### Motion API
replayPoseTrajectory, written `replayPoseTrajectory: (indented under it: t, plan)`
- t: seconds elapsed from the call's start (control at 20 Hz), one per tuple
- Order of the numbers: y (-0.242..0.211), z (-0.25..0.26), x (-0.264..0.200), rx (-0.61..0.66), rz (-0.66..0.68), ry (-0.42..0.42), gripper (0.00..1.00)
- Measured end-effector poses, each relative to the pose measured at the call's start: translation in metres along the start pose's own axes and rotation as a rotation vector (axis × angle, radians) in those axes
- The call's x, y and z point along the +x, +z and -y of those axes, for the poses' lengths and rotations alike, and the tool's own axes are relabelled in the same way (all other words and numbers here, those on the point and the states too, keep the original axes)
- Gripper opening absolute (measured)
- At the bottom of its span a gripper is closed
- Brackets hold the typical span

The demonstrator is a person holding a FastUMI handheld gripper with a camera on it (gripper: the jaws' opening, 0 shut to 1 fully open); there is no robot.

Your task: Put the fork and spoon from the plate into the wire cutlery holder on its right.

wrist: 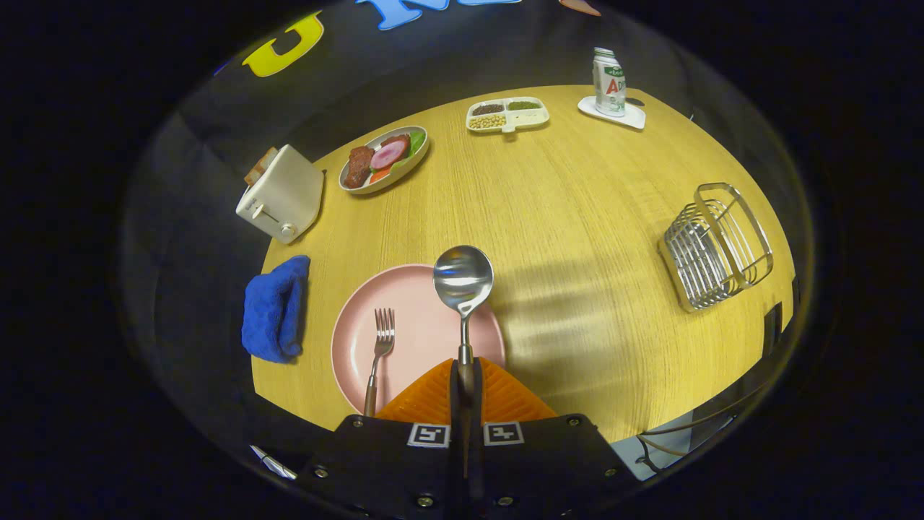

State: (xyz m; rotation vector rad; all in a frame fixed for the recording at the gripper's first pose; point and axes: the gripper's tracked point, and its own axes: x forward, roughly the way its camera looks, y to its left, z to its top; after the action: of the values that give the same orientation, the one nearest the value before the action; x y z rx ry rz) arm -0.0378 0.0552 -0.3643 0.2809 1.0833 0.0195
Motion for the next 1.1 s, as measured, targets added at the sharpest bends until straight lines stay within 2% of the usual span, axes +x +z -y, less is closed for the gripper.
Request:
replayPoseTrajectory:
  t: [0.3,0.7,0.9,1.1]
  plan:
    - [0.023,0.05,-0.04,0.05,0.086,-0.062,0.03]
    - [0.05,0.153,-0.078,0.134,0.126,-0.196,0.03]
    - [0.05,0.191,-0.08,0.113,0.056,-0.246,0.03]
    - [0.042,0.206,-0.074,0.095,-0.061,-0.249,0.03]
